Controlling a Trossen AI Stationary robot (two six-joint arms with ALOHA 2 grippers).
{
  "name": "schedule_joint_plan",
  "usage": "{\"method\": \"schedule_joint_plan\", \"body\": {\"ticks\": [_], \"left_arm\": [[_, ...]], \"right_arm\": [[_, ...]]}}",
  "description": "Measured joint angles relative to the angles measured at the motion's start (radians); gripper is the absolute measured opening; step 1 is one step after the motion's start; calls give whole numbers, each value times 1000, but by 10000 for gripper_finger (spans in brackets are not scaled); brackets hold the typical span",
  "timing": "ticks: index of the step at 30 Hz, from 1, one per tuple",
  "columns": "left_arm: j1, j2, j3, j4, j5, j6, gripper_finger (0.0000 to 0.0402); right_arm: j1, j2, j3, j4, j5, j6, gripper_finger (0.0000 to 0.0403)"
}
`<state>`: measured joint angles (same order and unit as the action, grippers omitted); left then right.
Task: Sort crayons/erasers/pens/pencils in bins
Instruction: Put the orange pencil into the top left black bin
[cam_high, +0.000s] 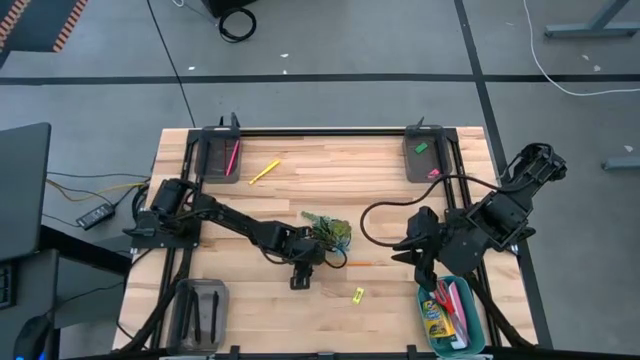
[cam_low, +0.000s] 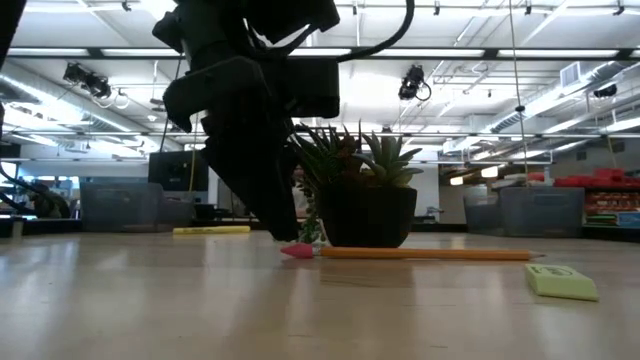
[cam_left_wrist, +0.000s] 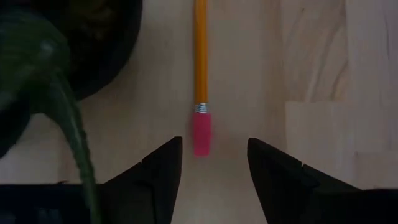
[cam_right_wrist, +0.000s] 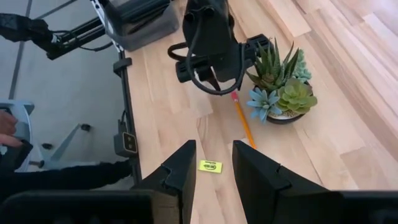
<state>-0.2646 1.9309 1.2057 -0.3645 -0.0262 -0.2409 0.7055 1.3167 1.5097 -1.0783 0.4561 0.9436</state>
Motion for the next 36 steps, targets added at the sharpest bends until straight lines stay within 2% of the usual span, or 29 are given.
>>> {"method": "schedule_joint_plan", "body": {"ticks": [15,19,26,32,36], "left_arm": [[36,76,3,67,47,-43,165],[39,78,3,43,48,-34,130],[39,79,4,5,65,-14,28],[35,56,4,-7,94,-104,26],[25,17,51,-134,128,-110,26]], "right_arm": [[0,0,0,-5,3,18,110],[0,0,0,-5,6,18,110],[0,0,0,-5,18,10,110],[0,0,0,-33,30,-11,110],[0,0,0,-67,33,-19,110]]}}
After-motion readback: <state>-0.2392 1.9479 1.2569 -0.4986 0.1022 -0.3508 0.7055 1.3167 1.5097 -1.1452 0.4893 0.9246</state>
